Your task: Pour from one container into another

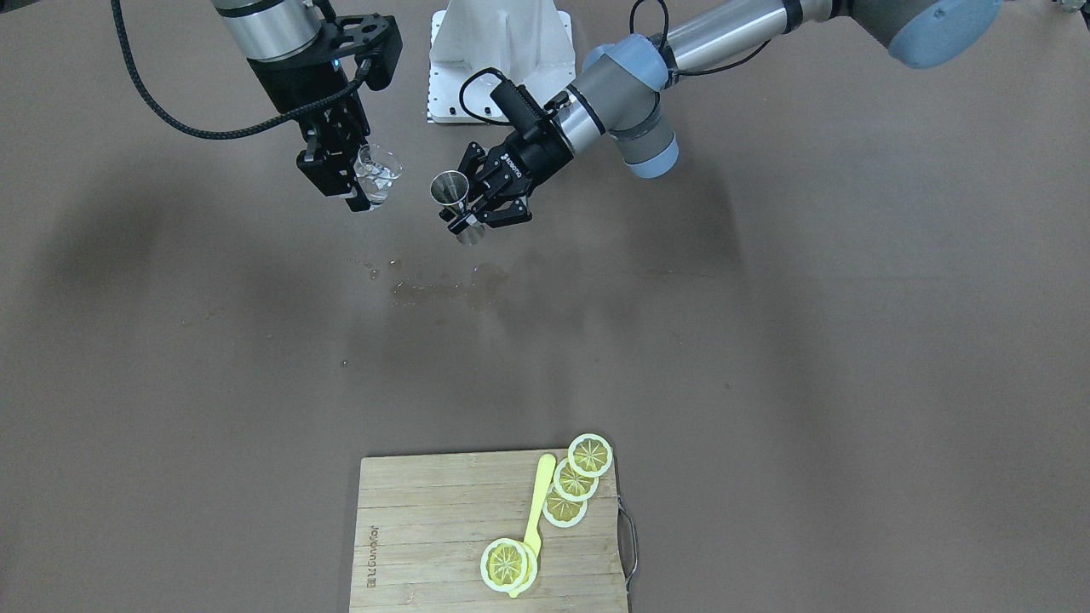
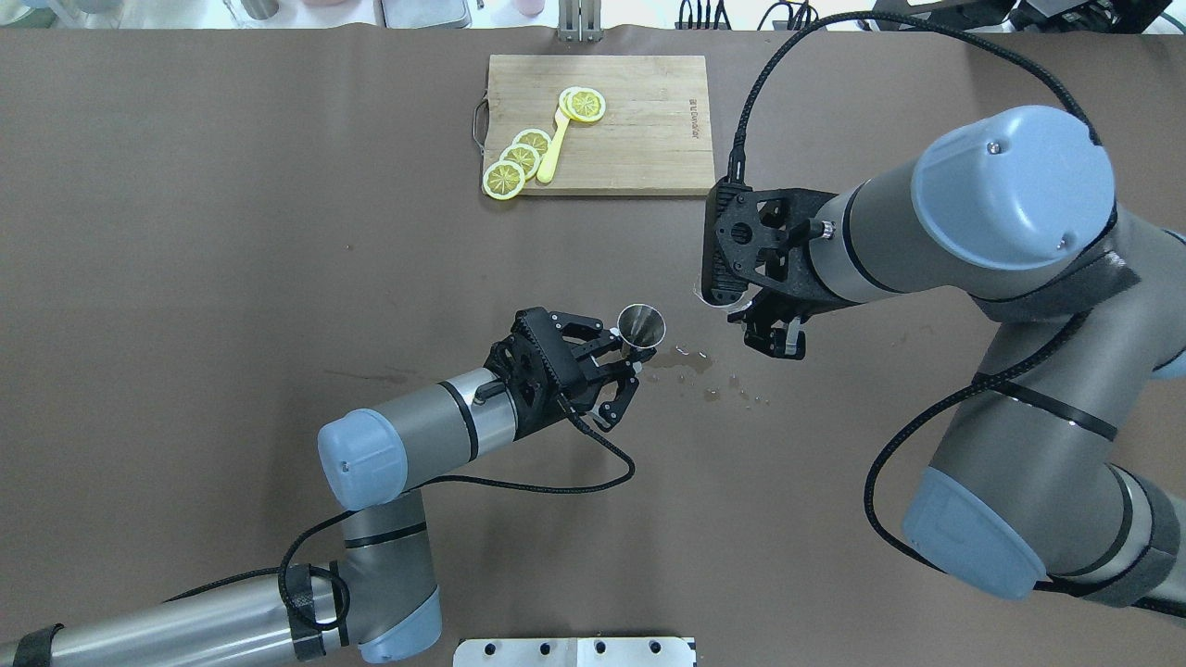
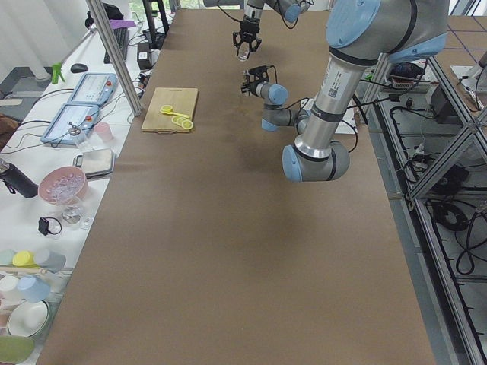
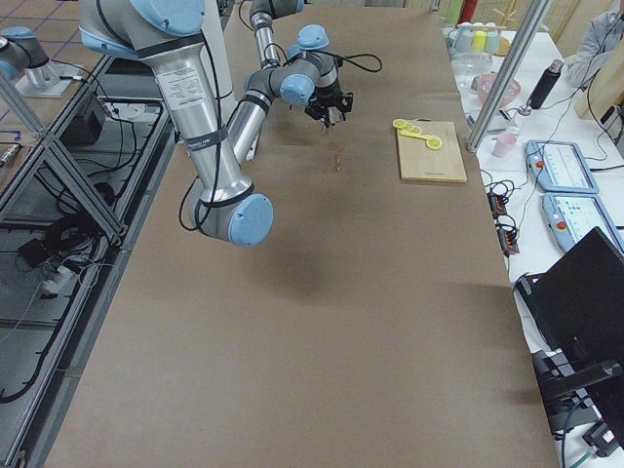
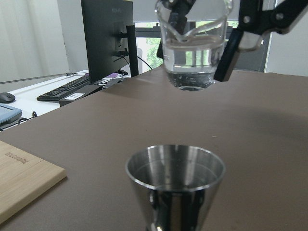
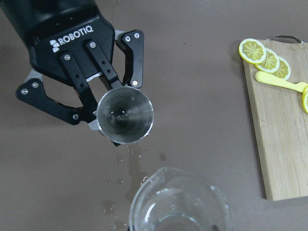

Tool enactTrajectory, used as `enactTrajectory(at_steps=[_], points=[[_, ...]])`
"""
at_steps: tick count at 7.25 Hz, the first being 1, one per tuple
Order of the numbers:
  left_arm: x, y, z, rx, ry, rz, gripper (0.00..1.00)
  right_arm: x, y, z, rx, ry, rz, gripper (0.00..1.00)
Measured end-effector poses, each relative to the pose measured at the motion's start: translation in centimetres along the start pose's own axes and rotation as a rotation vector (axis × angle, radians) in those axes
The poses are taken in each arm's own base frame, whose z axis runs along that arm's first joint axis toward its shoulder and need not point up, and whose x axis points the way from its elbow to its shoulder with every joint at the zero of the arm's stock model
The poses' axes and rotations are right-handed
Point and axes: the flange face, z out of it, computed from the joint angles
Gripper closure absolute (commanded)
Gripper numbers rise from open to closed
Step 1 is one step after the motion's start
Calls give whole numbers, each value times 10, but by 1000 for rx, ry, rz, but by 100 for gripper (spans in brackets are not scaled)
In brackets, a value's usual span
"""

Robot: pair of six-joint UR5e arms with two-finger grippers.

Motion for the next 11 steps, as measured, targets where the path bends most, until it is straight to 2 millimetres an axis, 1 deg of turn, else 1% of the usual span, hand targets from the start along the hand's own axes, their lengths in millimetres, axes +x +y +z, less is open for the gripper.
enactTrajectory(at_steps=[2,5,9,11], points=[[0,-1,0,2,1,0,100,-2,-2,2,-2,-15,-6,100],[1,-2,0,3,1,2,100,-8,-13,2,-16,-46,-9,100],[1,-2,1,2,1,3,100,-15,-14,5,-23,-123,-7,100],[1,-2,1,2,1,3,100,-11,-13,3,-18,-153,-32,100]])
